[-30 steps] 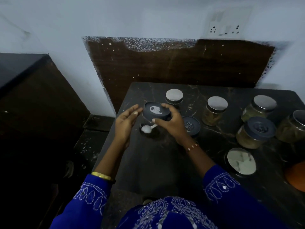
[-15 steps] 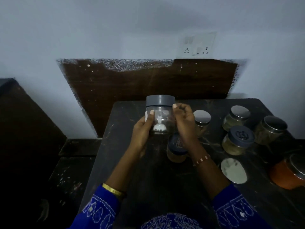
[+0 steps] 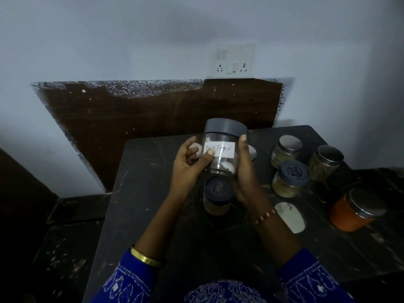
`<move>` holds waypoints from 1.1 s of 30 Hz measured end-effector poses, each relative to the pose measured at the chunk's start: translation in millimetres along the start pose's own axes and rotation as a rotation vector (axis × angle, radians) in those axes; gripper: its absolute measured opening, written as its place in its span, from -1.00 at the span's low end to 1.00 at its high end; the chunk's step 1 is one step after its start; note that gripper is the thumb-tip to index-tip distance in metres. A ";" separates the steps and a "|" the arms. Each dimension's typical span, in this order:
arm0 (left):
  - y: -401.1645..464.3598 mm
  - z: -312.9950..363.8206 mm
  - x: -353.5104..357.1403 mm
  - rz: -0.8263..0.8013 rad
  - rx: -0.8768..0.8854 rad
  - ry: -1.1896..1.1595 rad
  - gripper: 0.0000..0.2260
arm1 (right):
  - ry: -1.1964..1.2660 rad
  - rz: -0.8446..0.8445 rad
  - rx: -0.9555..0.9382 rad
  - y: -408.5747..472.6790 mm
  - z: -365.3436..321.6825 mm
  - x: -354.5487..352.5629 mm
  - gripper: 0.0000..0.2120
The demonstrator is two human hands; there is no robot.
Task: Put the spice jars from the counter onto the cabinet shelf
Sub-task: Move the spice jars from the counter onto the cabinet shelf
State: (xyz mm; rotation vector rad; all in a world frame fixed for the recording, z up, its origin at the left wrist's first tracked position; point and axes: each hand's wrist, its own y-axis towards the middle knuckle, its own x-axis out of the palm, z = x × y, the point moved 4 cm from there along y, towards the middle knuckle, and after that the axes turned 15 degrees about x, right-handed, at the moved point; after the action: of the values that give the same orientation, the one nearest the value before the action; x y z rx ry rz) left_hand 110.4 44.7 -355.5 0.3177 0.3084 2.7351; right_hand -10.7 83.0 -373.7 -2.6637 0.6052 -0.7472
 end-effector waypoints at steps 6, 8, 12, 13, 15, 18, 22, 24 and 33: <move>-6.7 -12.8 8.7 -0.166 -0.151 -0.201 -0.46 | -0.265 0.073 -0.138 -3.0 -8.6 3.5 -0.55; -9.5 -17.8 6.0 -0.130 -0.142 -0.213 -0.47 | -0.327 0.074 -0.151 -4.3 -10.3 4.8 -0.62; -12.5 -22.5 -5.2 -0.031 -0.153 -0.268 -0.49 | -0.400 0.095 -0.107 0.5 -5.8 -1.5 -0.61; -13.0 -24.2 -9.8 -0.003 -0.159 -0.277 -0.49 | -0.404 0.118 -0.100 2.8 -3.7 -5.6 -0.63; -14.9 -28.4 -20.6 0.072 -0.181 -0.299 -0.52 | -0.400 0.177 -0.106 6.3 0.5 -16.1 -0.77; -20.4 -37.4 -36.9 0.170 -0.220 -0.299 -0.50 | -0.383 0.257 -0.070 8.4 9.1 -30.6 -0.82; -29.8 -47.2 -47.7 0.216 -0.258 -0.227 -0.42 | -0.426 0.208 -0.052 9.3 17.0 -33.2 -0.87; -33.5 -50.3 -48.5 0.231 -0.275 -0.214 -0.40 | -0.449 0.121 -0.026 9.7 20.3 -26.4 -0.87; -27.0 -40.8 -35.2 0.105 -0.184 -0.198 -0.65 | -0.500 -0.180 0.068 0.2 32.8 11.3 -0.54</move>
State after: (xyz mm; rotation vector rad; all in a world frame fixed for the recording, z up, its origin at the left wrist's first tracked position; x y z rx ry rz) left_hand 140.7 48.7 -407.5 0.5621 -0.0130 2.7785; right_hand 16.0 83.3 -395.9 -2.7105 0.2061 -0.1180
